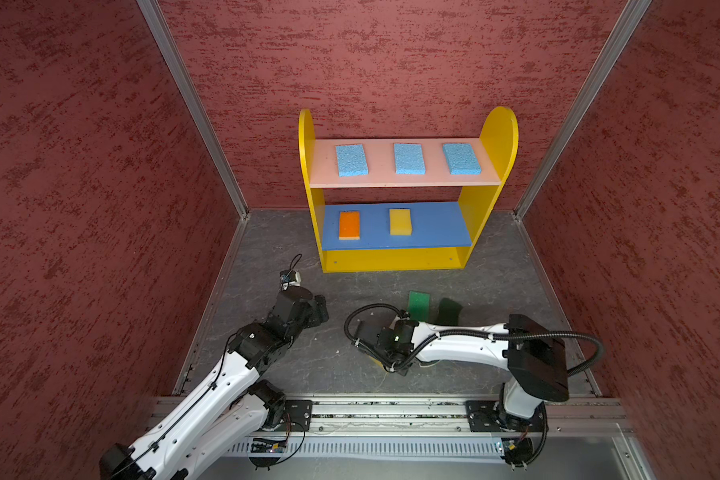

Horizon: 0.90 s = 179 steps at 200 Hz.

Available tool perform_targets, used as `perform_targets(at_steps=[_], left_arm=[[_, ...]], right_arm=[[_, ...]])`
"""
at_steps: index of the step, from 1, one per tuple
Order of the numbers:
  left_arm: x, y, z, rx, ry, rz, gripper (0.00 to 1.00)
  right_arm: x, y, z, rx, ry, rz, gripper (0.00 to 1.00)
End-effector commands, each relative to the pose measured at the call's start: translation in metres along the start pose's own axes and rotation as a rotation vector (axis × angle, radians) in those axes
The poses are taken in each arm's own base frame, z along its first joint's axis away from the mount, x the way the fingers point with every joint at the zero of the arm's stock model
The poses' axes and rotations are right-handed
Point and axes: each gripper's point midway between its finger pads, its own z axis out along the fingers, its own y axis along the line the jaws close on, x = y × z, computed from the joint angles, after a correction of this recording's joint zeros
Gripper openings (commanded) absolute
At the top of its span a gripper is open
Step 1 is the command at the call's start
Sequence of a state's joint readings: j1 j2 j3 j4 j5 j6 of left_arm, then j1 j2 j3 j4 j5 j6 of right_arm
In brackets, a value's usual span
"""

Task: Place and organize the cleaning sponges onto the shelf
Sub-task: 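Close the right gripper on the yellow sponge on the table and lift it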

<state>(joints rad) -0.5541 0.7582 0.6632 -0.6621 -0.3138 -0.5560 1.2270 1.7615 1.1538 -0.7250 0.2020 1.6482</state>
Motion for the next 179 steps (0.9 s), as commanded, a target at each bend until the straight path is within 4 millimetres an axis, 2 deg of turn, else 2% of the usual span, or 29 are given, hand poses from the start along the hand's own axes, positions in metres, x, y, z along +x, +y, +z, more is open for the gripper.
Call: perform_targets(at_steps=[1, 35, 147, 179], left_arm=[[0.006, 0.004, 0.001, -0.001, 0.011, -0.016, 0.88], [0.006, 0.006, 0.0, -0.001, 0.007, -0.027, 0.88], [0.009, 0.014, -0.001, -0.011, 0.007, -0.058, 0.88], [0.011, 0.016, 0.0, -0.012, 0.011, -0.064, 0.88]], right_arm=[[0.002, -0.009, 0.0, 0.063, 0.01, 0.011, 0.99], [0.003, -0.018, 0.008, 0.105, 0.029, 0.039, 0.99], [0.0, -0.021, 0.022, 0.153, 0.049, 0.054, 0.99], [0.006, -0.028, 0.031, 0.173, 0.092, 0.066, 0.94]])
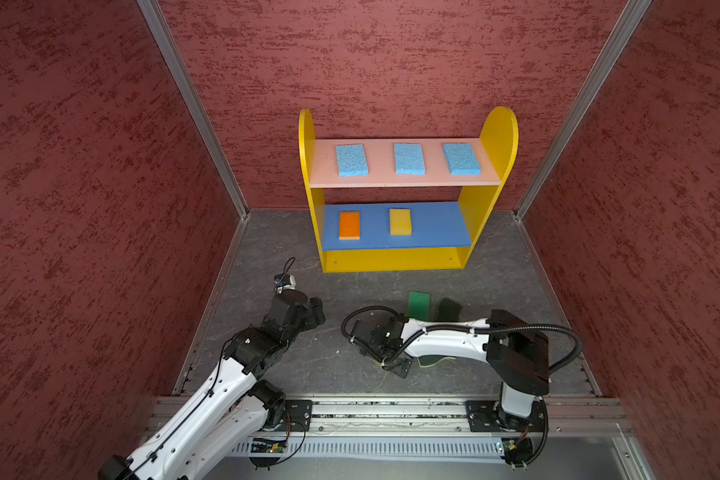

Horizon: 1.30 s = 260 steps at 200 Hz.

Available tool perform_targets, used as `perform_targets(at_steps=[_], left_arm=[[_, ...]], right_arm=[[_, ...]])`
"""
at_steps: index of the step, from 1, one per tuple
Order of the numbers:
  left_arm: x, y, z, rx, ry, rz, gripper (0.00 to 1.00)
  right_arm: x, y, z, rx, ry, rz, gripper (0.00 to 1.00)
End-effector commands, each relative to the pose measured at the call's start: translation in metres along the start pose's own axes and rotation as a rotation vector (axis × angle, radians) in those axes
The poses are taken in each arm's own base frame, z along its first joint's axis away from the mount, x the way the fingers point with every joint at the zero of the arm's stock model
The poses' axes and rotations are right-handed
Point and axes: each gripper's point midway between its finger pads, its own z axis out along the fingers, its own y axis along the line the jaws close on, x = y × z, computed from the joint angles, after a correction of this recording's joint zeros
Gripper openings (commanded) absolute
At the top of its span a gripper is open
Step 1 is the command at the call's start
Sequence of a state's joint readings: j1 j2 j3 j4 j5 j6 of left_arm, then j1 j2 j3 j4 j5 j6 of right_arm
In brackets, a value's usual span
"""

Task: Place and organize the cleaning sponges onto the shelf
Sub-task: 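Close the right gripper on the yellow sponge on the table and lift it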

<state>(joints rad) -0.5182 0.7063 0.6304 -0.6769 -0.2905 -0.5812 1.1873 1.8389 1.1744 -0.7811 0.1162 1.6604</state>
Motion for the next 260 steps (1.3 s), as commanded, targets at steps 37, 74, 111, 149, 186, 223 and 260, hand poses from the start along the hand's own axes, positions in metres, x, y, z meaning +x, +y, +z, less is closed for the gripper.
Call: perform_targets(at_steps=[37, 74, 111, 149, 186, 223, 260], left_arm=[[0.006, 0.009, 0.001, -0.01, 0.007, -0.026, 0.88], [0.005, 0.009, -0.001, 0.0, 0.005, -0.042, 0.88], [0.006, 0.011, -0.002, -0.006, 0.011, -0.052, 0.87], [0.006, 0.011, -0.005, -0.008, 0.021, -0.054, 0.87], [0.002, 0.012, -0.01, -0.01, 0.012, -0.063, 0.87], [0.0, 0.011, -0.013, -0.01, 0.01, -0.075, 0.87], [-0.006, 0.012, -0.02, -0.018, -0.001, -0.078, 0.87]], right_arm=[[0.002, -0.016, 0.013, 0.055, 0.039, 0.042, 0.85], [0.001, -0.026, 0.013, 0.054, 0.041, 0.044, 0.8], [-0.004, -0.035, 0.016, 0.073, 0.053, 0.003, 0.77], [-0.013, -0.04, 0.021, 0.111, 0.051, -0.095, 0.72], [-0.012, -0.054, 0.027, 0.173, 0.064, -0.169, 0.68], [-0.014, -0.053, 0.027, 0.177, 0.053, -0.251, 0.66], [-0.031, -0.046, 0.003, 0.152, -0.043, -0.341, 0.66]])
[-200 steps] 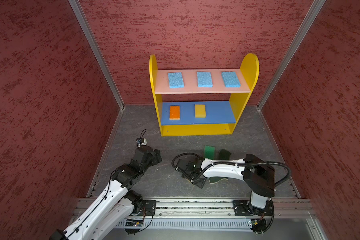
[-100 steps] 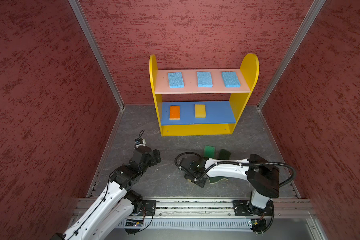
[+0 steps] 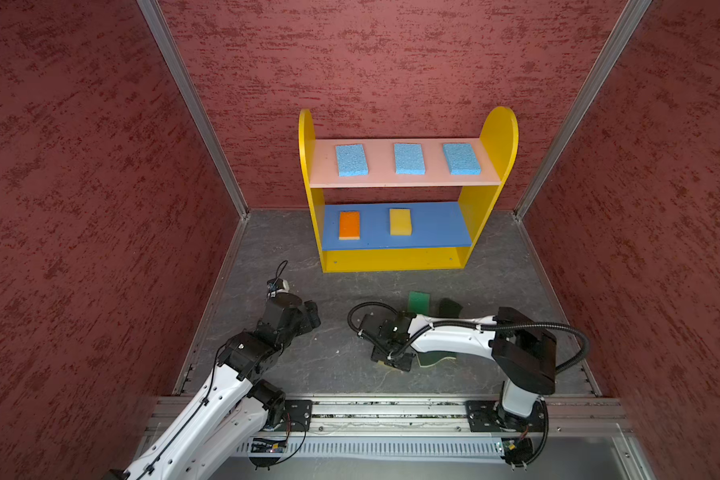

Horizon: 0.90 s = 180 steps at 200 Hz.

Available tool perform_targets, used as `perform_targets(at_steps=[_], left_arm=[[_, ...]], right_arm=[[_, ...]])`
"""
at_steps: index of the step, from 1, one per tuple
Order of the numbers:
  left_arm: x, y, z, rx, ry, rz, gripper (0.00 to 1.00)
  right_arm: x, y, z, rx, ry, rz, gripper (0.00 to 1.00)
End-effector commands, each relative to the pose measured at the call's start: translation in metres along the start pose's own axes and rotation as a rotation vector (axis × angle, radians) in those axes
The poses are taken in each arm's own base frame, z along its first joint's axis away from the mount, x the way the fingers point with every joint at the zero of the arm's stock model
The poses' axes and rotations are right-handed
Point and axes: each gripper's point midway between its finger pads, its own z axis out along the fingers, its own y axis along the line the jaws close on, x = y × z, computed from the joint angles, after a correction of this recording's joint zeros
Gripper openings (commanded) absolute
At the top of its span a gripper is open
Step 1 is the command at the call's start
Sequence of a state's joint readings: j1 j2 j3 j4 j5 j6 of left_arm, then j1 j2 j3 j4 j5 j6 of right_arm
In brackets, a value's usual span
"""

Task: Place and organize the cleaning sponges onto the shelf
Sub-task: 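Close the right gripper on the yellow sponge on the table and lift it, then carry the yellow sponge with the right gripper up to the blue lower shelf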

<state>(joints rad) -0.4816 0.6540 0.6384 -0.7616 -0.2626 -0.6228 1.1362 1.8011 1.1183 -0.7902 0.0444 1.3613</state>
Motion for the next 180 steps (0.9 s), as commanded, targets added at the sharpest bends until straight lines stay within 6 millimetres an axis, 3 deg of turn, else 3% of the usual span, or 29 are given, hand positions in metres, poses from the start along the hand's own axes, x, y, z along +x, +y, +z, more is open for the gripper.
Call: perform_targets(at_steps=[1, 41, 84, 126, 180], left_arm=[[-0.011, -0.001, -0.01, 0.001, -0.025, -0.019, 0.87], [-0.016, -0.002, -0.014, -0.007, -0.035, -0.029, 0.87], [-0.017, -0.003, -0.012, -0.015, -0.025, -0.038, 0.87], [-0.018, -0.004, -0.011, -0.02, -0.022, -0.043, 0.87], [-0.02, -0.003, -0.013, -0.034, -0.027, -0.045, 0.87]], right_arm=[[-0.017, -0.033, 0.001, 0.136, -0.096, -0.087, 0.66], [-0.034, -0.035, -0.029, 0.116, -0.198, -0.212, 0.65], [-0.059, -0.05, -0.068, 0.136, -0.351, -0.27, 0.66], [-0.08, -0.049, -0.099, 0.077, -0.477, -0.299, 0.67], [-0.123, -0.073, -0.135, 0.031, -0.58, -0.242, 0.67]])
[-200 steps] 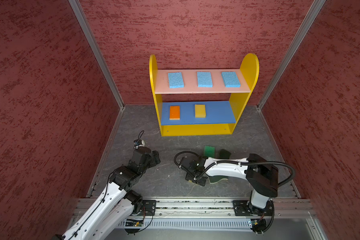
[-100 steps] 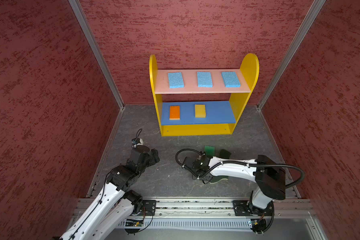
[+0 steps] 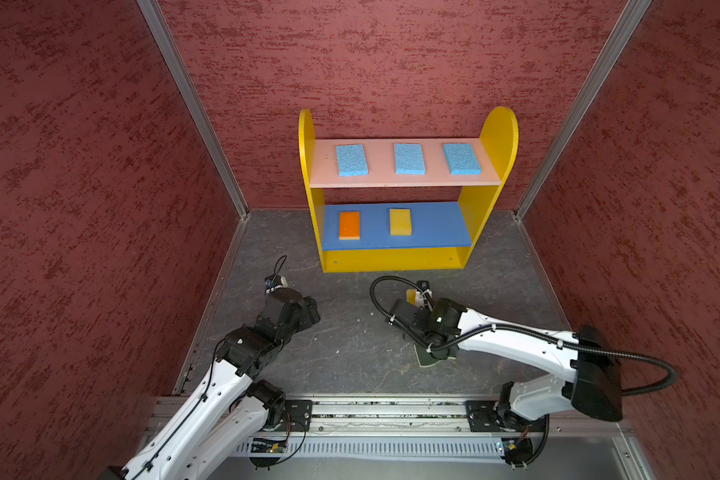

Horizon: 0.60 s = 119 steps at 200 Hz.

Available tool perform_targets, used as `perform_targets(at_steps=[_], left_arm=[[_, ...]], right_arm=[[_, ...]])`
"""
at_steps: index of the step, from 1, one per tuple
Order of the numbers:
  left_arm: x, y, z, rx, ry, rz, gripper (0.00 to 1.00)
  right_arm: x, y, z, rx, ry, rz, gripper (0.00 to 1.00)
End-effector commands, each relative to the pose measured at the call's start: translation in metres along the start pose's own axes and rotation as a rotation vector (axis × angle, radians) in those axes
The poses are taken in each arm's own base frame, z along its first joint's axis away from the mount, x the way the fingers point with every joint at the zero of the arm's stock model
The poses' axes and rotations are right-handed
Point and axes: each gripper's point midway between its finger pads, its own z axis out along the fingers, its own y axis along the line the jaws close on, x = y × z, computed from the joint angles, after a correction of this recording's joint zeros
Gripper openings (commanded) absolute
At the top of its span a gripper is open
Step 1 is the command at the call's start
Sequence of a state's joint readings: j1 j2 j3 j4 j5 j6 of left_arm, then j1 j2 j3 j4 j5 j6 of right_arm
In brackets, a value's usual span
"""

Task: Place and organize the cleaning sponges onto the shelf
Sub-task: 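Carry the yellow sponge with the right gripper up to the blue lower shelf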

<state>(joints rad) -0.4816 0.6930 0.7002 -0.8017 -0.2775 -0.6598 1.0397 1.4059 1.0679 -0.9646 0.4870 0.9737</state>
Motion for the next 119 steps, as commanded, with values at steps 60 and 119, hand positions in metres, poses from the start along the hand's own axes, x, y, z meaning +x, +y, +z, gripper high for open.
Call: perform_targets(at_steps=[60, 119], left_arm=[[-0.011, -0.007, -0.005, -0.01, -0.024, -0.013, 0.86], [-0.019, -0.025, -0.004, 0.001, -0.018, 0.028, 0.86]], right_arm=[[-0.078, -0.045, -0.028, -0.061, -0.249, 0.001, 0.68], [-0.106, -0.064, -0.01, 0.044, -0.267, -0.049, 0.69]])
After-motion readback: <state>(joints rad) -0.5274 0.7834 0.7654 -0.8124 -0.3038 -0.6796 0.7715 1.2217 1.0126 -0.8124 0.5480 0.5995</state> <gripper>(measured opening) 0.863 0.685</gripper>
